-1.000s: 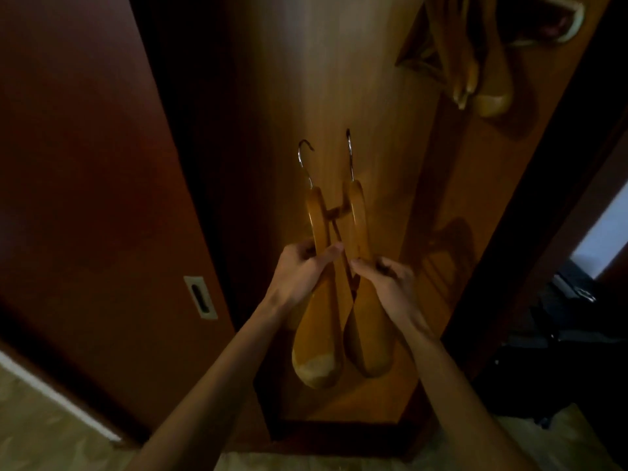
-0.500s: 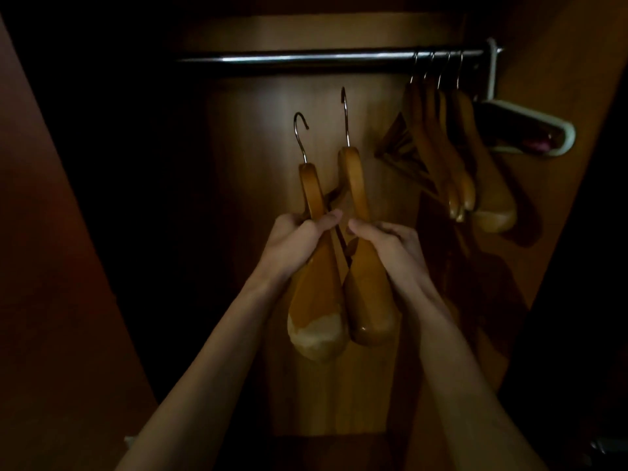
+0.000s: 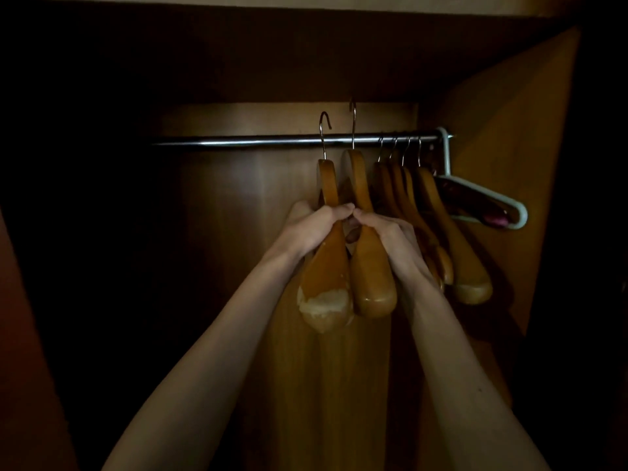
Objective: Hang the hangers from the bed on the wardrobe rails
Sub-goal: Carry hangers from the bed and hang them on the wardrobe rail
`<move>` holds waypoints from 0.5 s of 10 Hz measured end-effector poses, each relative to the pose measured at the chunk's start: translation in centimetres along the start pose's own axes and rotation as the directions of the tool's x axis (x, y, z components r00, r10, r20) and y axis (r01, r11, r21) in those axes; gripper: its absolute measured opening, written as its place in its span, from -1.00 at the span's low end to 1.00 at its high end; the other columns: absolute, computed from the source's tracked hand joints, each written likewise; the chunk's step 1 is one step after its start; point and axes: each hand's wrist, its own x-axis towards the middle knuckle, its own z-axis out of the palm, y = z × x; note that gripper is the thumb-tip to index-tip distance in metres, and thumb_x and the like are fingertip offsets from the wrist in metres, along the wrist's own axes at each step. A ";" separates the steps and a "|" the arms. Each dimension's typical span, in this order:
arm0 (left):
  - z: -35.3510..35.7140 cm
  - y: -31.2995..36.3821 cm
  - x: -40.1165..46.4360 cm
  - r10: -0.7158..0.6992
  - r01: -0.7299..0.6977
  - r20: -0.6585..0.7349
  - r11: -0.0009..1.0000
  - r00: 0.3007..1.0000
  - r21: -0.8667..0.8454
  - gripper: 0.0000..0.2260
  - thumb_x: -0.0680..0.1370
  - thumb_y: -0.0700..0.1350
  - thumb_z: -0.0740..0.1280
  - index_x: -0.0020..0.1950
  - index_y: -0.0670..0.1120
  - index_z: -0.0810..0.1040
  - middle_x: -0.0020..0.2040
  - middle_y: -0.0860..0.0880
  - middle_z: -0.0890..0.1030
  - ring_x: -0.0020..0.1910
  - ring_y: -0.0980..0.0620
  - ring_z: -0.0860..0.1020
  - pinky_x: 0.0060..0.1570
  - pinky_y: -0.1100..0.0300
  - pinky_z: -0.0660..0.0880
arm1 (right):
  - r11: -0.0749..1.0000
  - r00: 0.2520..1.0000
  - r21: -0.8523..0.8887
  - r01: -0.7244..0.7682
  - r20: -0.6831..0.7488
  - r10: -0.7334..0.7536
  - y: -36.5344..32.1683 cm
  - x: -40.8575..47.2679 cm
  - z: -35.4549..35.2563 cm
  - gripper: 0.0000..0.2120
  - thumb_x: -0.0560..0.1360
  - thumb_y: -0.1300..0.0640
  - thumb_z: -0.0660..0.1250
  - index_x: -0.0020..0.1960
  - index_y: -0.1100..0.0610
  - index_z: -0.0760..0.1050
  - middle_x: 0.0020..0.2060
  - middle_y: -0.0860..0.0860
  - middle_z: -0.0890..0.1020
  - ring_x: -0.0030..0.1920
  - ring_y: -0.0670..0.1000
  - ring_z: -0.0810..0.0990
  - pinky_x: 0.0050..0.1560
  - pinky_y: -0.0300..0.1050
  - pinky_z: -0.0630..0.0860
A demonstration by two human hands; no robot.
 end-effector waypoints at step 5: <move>3.1 -0.8 6.0 -0.062 0.061 0.055 0.998 0.997 0.021 -0.78 0.53 0.10 0.45 -0.02 -0.03 0.70 -0.09 -0.04 0.73 -0.17 0.01 0.70 -0.12 0.15 0.60 | 0.993 0.994 0.051 -0.107 -0.007 0.108 2.6 4.0 -0.4 -0.87 0.56 -0.01 0.36 -0.10 0.00 0.61 -0.25 -0.09 0.69 -0.23 -0.12 0.66 -0.26 -0.26 0.51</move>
